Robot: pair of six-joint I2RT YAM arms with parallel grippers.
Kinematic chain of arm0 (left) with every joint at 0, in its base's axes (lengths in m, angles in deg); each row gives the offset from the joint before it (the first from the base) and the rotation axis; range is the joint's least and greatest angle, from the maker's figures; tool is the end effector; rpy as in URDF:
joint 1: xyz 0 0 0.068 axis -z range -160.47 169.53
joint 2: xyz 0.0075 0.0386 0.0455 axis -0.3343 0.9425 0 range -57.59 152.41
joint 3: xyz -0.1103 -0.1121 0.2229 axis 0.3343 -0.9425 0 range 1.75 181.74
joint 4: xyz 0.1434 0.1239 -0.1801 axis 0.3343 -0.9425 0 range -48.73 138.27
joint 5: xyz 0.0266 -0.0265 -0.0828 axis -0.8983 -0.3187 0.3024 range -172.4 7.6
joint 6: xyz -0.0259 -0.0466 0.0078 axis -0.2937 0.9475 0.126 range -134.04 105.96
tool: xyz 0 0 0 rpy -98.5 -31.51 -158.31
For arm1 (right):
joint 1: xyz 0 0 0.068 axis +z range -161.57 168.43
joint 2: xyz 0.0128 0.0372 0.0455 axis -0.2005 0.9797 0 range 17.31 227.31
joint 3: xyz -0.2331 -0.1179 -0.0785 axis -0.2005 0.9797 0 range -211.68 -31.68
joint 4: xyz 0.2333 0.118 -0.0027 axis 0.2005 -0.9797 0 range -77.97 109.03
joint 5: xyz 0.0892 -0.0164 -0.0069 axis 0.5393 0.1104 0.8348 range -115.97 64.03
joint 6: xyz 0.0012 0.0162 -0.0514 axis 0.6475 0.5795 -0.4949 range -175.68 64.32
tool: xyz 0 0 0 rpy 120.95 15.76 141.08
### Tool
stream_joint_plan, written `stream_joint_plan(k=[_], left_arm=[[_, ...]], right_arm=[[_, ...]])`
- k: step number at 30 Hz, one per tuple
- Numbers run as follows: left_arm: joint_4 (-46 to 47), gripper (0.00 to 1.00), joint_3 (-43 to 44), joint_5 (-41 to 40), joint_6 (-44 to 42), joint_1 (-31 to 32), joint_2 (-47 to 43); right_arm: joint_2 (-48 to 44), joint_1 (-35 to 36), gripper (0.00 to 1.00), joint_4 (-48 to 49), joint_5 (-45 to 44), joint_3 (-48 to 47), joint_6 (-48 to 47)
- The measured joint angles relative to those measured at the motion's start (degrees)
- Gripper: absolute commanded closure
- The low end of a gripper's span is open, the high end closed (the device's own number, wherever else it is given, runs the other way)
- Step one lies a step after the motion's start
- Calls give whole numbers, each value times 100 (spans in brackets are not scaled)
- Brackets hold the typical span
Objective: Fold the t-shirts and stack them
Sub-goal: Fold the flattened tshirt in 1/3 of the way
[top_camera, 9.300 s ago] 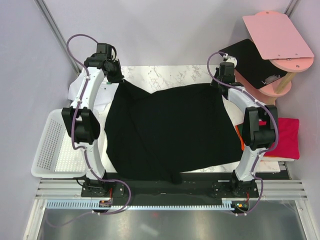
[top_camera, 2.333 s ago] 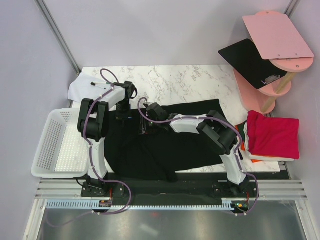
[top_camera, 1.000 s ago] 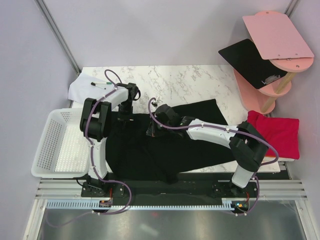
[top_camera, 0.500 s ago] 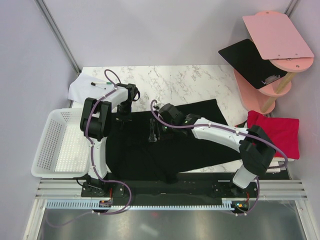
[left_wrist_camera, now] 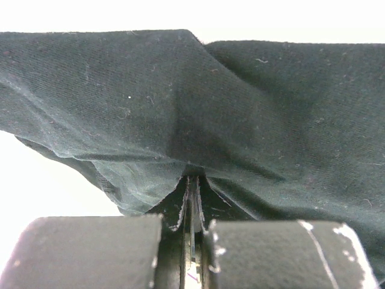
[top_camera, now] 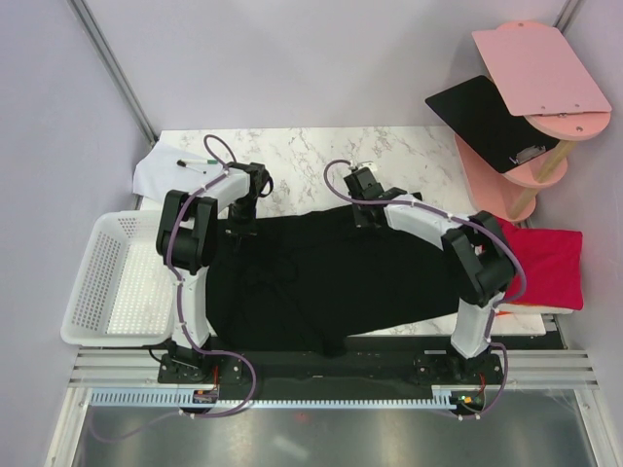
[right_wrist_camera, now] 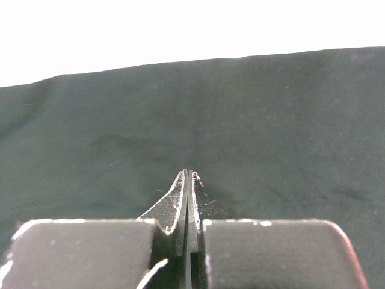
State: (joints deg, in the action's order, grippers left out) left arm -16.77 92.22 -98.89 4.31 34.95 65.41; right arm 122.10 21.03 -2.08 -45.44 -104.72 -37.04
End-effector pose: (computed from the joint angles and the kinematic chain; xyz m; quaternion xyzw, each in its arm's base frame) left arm 0.3771 -0.0935 0.1466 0.0159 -0.9874 -0.1559 0.0209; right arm 0.3369 0.2014 0.2050 -0.0601 0.9339 -0.0088 0.3523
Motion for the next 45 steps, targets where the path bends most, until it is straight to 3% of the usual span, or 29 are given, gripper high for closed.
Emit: stream_joint_plan(k=[9,18,24,31,35,38,41,43,44,45], left_arm=[[-48,98,81,-17,4,11,59],[-756,98,1123,-409,24,195,831],[-1314,98,2481,-568,96,258,1580],[-1449,98,4809,-498,164,184,2616],[-1272,98,5123,-334,170,61,2734],[-907,86,4660,-280,175,42,2459],[-192,73,3405,-284,170,90,1690],[125,46,2599,-229,184,149,1003],[199,40,2356,-166,192,173,697],[393,26,2028,-46,236,197,275]], right_arm=[[894,-122,100,-118,-120,-323,-284],[1294,-413,100,-44,-195,-802,-369],[1547,-713,100,-20,-190,-1154,-422],[2135,-1226,100,-184,-50,-2096,-457],[2498,-1410,100,-293,66,-2697,-468],[2546,-1440,100,-232,173,-2774,-520],[2223,-1440,97,173,308,-2245,-546],[1646,-1438,92,326,439,-1556,-546],[1375,-1438,89,350,457,-1340,-538],[1036,-1436,79,382,518,-1095,-538]])
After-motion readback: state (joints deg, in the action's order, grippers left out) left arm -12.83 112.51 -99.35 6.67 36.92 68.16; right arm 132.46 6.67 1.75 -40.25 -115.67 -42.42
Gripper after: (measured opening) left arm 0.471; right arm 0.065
